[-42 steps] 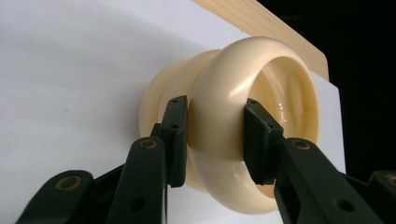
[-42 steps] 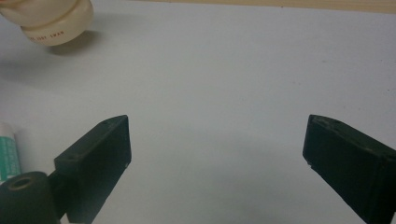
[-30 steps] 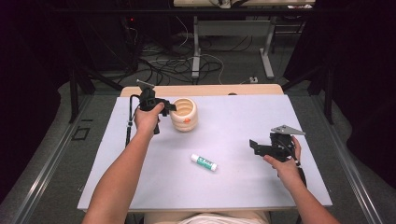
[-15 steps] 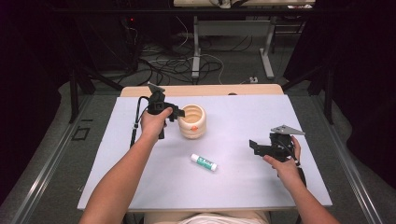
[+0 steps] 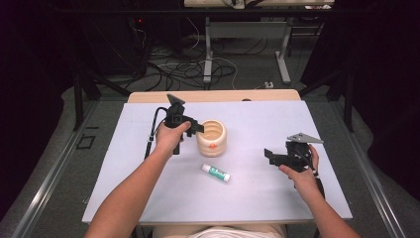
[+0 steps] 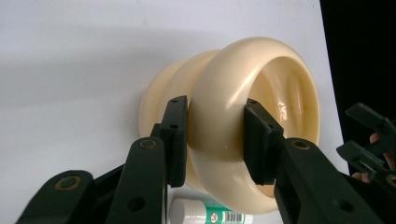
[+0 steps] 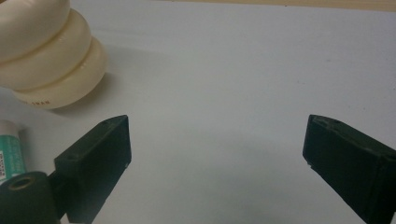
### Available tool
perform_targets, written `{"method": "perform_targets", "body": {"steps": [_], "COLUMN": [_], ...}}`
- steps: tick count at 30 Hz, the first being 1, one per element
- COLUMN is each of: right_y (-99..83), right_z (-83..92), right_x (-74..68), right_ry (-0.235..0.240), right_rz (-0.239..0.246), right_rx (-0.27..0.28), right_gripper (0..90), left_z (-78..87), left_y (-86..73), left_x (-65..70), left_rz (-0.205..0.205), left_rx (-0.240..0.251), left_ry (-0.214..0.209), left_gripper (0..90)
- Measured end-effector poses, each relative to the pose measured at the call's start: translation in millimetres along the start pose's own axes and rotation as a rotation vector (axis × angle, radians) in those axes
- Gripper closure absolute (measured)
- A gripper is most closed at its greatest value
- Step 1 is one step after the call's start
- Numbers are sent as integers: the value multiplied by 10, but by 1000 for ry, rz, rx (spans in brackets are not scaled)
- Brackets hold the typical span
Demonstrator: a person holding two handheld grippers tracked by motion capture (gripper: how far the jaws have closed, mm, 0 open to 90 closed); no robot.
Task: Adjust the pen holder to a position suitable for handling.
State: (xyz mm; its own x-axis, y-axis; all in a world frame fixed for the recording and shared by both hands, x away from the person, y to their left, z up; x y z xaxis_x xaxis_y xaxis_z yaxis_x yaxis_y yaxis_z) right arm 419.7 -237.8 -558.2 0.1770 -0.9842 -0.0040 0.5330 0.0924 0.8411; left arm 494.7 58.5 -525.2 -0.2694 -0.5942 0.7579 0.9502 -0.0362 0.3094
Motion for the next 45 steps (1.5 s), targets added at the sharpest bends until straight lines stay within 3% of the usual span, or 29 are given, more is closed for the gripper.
{"method": "perform_targets", "body": {"steps": [6,16,32,37,40,45], "right_y": [2,2,5,5,3,4], "right_z": [3,1,0,-1,-5,-7], "right_x": [-3,-9,-7,-9,-22,-31], "right_ry": [3,2,3,3,13,8], "right_rz": [2,2,4,4,2,6], "right_rx": [0,0,3,-1,-6,-6], "right_gripper": [74,74,74,74,74,74], "left_z": [-52,-170,-177,-170,-150,-70], "left_y": [-79,-172,-160,-164,-143,-112], "left_x": [55,18,-12,-18,1,19], "left_rz": [3,4,18,14,2,-49], "left_rx": [-20,-54,-40,-28,8,47], "left_ry": [-21,-4,-14,-24,-23,-10], "left_gripper": [653,651,641,607,562,503]}}
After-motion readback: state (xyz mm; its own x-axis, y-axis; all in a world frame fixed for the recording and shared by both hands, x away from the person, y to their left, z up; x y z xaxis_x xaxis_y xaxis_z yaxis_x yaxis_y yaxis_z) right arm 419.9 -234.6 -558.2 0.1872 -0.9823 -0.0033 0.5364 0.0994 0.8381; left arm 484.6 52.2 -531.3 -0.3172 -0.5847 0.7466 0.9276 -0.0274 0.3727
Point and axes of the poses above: each handheld gripper's, and its own axes: z roughly backward along the jaws, y roughly out of its top, x roughly to its right, the point moved 8 cm from there along -z, roughly forward along the jaws, and after that the axes turned 13 degrees about -y, right-handed, at the moved point
